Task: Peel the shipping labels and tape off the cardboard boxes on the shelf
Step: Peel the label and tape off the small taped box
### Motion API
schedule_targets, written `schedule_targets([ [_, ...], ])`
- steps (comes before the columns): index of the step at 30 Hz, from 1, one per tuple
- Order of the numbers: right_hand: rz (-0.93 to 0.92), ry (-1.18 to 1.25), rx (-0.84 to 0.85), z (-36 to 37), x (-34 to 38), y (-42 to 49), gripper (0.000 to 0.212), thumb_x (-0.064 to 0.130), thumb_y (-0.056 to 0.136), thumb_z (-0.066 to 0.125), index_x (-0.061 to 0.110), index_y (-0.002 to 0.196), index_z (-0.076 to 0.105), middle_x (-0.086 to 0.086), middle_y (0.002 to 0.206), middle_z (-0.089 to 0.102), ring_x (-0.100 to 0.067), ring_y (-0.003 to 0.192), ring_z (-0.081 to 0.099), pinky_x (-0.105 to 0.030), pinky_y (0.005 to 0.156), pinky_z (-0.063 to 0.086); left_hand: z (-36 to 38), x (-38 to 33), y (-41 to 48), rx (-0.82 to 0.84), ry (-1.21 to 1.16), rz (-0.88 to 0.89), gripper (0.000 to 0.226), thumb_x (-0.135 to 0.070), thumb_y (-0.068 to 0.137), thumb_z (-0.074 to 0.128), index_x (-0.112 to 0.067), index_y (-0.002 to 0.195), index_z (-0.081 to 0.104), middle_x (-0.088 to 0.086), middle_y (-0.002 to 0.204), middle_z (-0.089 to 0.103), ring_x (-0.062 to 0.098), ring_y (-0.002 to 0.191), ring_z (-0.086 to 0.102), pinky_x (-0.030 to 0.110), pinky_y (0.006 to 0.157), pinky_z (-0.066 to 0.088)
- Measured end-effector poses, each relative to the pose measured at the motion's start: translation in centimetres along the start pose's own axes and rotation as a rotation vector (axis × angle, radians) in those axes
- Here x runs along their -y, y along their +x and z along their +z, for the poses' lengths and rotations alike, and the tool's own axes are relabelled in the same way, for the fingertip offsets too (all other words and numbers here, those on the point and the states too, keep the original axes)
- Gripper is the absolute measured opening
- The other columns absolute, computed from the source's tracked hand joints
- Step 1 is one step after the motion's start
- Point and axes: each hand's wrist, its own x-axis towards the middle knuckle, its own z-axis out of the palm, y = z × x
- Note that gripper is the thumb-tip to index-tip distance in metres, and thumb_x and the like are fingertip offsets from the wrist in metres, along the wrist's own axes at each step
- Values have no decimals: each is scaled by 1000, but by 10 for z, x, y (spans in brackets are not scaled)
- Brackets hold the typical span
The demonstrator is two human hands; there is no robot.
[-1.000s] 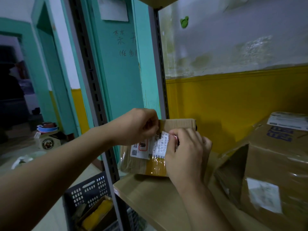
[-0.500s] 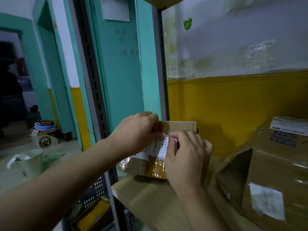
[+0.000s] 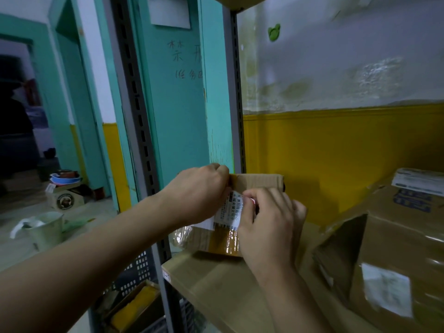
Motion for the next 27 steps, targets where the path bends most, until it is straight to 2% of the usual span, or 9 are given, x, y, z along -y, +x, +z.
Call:
schedule_targets([
  [7,12,19,6,-1,1,1,22,27,88,44,22,84,65,6,82,63,-17,81,59,-34,85,29,-22,9,9,200,-83,15,18,-30,102,44,-18,90,52,-2,86,56,9,72,54,22,60,47],
  [13,24,24,6,-1,0,0,10,19,86,55,21,83,64,5,82,62,-19,81,57,-34,84,28,-36,13,14,342,-147,25,18,-29,103,44,-20,89,51,-2,85,61,8,71,58,16,53,41],
  [18,54,-4,38,-2,1,1,3,18,85,62,21,85,63,4,84,64,-19,84,58,-33,85,27,-45,17,22,397,-201,29,22,-28,101,48,-11,92,59,0,82,66,8,68,62,11,51,43],
  [24,75,-52,89,-1,2,0,12,22,81,72,25,86,61,6,86,63,-17,87,56,-34,87,27,-49,23,25,431,-314,11,23,-24,100,50,-7,89,61,1,77,69,0,60,62,11,53,44],
  [27,76,-62,75,0,1,0,13,22,81,73,25,82,60,5,84,62,-19,85,56,-36,86,27,-48,25,23,431,-415,-8,22,-22,100,52,-6,88,61,2,74,69,5,62,63,14,55,45],
])
